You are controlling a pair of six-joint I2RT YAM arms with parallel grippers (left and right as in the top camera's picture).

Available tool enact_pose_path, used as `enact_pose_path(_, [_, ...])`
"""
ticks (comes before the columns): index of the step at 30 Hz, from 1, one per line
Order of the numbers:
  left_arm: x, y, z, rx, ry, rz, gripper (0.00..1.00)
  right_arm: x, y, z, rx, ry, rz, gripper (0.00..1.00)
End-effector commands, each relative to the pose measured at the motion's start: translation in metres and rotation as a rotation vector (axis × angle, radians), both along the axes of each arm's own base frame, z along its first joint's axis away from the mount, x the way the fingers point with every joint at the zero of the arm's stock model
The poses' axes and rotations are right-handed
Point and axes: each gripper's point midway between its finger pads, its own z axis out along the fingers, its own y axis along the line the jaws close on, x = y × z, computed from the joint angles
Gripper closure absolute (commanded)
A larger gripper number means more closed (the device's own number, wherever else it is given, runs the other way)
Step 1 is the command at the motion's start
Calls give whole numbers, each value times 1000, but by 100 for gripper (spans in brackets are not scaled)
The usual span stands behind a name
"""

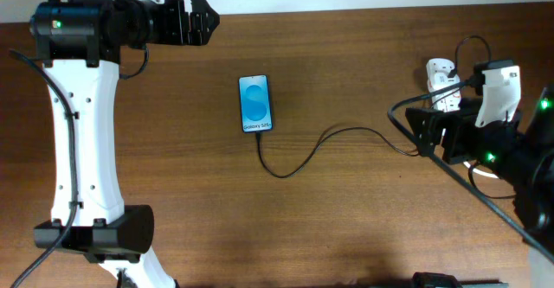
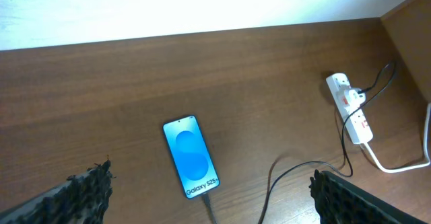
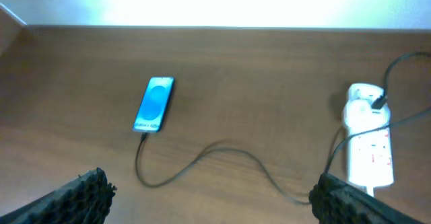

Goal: Plug charger to phone and switch on socket

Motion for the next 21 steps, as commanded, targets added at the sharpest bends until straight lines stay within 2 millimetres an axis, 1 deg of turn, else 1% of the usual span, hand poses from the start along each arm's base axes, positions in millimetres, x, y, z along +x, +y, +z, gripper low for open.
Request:
enact_pose_path(1, [-3, 3, 10, 8, -31, 4, 0, -2, -8, 4, -84, -112, -54, 2])
enact_pose_path(4, [-3, 3, 10, 8, -30, 4, 1, 0, -9, 2, -110, -225, -72, 2])
enact_pose_path(6, [-3, 3, 10, 8, -30, 4, 1, 1, -9, -3, -113, -333, -75, 2])
enact_pose_path(9, [-3, 3, 10, 8, -30, 4, 1, -4, -8, -17, -115, -408, -77, 2])
enact_pose_path(10, [-3, 3, 10, 8, -30, 4, 1, -8, -5, -24, -115, -450, -69, 1])
enact_pose_path(14, [-3, 3, 10, 8, -29, 4, 1, -20, 2, -40, -113, -603, -56, 2])
enact_pose_path(20, [-3, 3, 9, 8, -26, 4, 1, -28, 0, -69, -118, -746, -94, 2])
enact_pose_path(21, [-3, 3, 9, 8, -26, 4, 1, -29, -1, -77, -117, -753, -95, 2])
